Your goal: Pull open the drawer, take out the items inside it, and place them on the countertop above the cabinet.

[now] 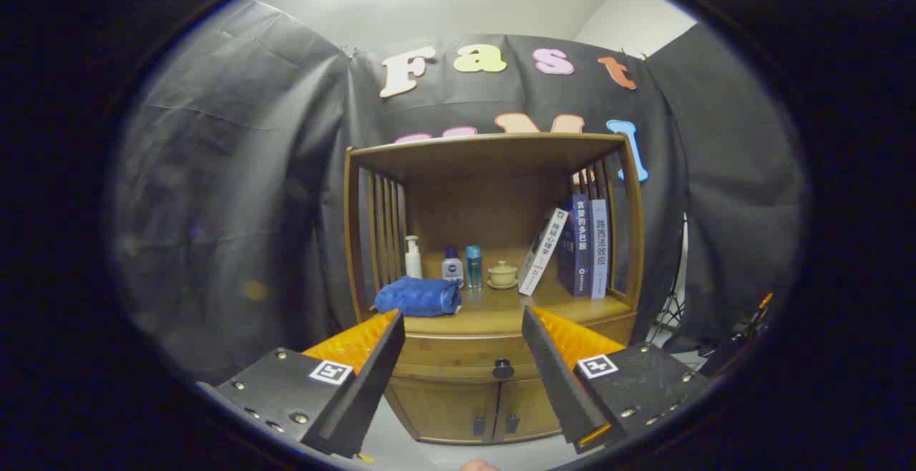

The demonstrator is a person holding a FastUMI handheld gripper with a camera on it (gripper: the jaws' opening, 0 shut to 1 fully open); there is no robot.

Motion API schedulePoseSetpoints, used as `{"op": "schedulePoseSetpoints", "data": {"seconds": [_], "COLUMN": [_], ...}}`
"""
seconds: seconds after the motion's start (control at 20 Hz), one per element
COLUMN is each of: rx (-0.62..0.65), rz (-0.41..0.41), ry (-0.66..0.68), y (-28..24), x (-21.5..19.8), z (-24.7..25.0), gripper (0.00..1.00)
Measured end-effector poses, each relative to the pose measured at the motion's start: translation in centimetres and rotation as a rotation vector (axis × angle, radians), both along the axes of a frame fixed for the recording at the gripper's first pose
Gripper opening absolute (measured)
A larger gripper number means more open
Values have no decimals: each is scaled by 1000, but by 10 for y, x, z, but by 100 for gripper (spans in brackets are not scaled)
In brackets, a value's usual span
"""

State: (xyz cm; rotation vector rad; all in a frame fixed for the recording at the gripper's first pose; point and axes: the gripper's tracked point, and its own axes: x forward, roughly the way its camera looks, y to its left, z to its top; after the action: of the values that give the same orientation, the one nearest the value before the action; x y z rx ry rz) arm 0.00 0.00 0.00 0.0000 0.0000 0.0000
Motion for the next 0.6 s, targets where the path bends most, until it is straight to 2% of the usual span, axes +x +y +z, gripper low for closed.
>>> {"op": "schedulePoseSetpoints", "data": {"seconds": [0.6], "rx": [10], "rz": [-14], "ry": [27], "y": [-17], "x": [-1], "z": [-22], "gripper": [98]}}
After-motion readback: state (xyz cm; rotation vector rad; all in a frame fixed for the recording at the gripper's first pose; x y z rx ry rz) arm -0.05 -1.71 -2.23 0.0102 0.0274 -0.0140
